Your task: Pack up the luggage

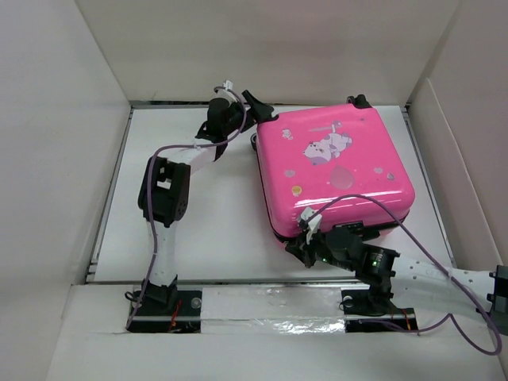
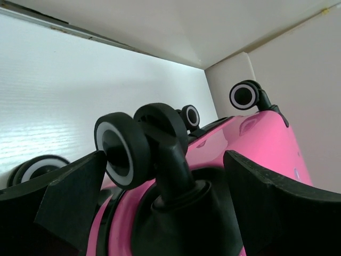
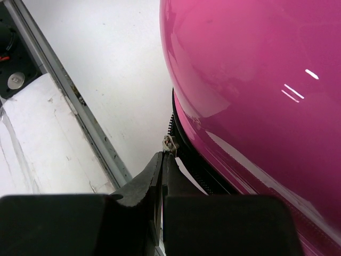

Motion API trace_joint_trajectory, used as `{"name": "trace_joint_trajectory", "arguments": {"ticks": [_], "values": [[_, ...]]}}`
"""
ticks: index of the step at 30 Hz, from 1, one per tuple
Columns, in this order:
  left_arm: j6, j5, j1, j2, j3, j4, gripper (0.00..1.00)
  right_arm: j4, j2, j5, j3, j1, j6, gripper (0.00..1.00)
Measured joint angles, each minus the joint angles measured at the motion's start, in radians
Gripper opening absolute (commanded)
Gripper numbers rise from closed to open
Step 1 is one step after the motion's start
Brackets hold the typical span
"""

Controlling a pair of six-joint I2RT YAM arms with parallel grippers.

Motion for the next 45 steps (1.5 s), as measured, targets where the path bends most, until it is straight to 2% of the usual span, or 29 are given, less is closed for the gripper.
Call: {"name": "trace_joint_trajectory", "arguments": {"ticks": [8, 11, 12, 13, 15, 16, 18, 19, 20, 25, 28, 33, 38, 42, 45], "values": [[-0.062, 0.016, -0.008, 0.132, 0.157, 0.007, 0.89, 0.019, 0.006, -0.005, -0.005, 0.0, 0.004, 0.0], [-0.093, 0.015, -0.005, 0.167, 0.199, 0.018, 0.82, 0.024, 0.004, -0.005, -0.009, 0.0, 0.008, 0.0], [-0.105, 0.014, -0.004, 0.175, 0.208, 0.027, 0.78, 0.024, 0.002, -0.005, -0.01, 0.0, 0.01, 0.0], [-0.113, 0.014, -0.003, 0.18, 0.212, 0.037, 0.68, 0.024, -0.001, -0.005, -0.012, 0.0, 0.011, 0.0], [-0.144, 0.008, -0.002, 0.194, 0.22, 0.066, 0.53, 0.024, -0.011, -0.003, -0.016, 0.0, 0.016, 0.0], [-0.156, 0.007, -0.002, 0.204, 0.224, 0.088, 0.38, 0.023, -0.019, -0.001, -0.019, 0.0, 0.019, 0.0], [-0.221, 0.008, -0.001, 0.224, 0.234, 0.129, 0.2, 0.023, -0.042, 0.007, -0.033, 0.003, 0.023, 0.0], [-0.249, 0.016, 0.0, 0.233, 0.241, 0.143, 0.03, 0.023, -0.055, 0.013, -0.04, 0.005, 0.023, 0.0], [-0.264, 0.032, 0.0, 0.245, 0.247, 0.164, 0.0, 0.022, -0.07, 0.016, -0.046, 0.006, 0.024, 0.0], [-0.321, 0.047, 0.001, 0.27, 0.217, 0.285, 0.0, -0.019, -0.129, 0.012, -0.061, -0.013, 0.026, 0.0], [-0.341, -0.008, 0.014, 0.212, 0.054, 0.407, 0.0, -0.06, -0.159, -0.027, -0.062, -0.06, 0.026, 0.0], [-0.34, -0.071, 0.106, -0.022, -0.378, 0.597, 0.0, -0.124, -0.186, -0.24, -0.06, -0.189, -0.01, 0.0], [-0.293, -0.126, 0.24, -0.305, -0.834, 0.705, 0.0, -0.124, -0.109, -0.424, -0.008, -0.461, -0.075, 0.0], [-0.257, -0.167, 0.216, -0.491, -1.104, 0.702, 0.0, -0.101, -0.002, -0.47, 0.046, -0.615, -0.118, 0.0], [-0.222, -0.198, 0.164, -0.645, -1.213, 0.683, 0.0, -0.089, 0.081, -0.477, 0.094, -0.671, -0.142, 0.0]]}}
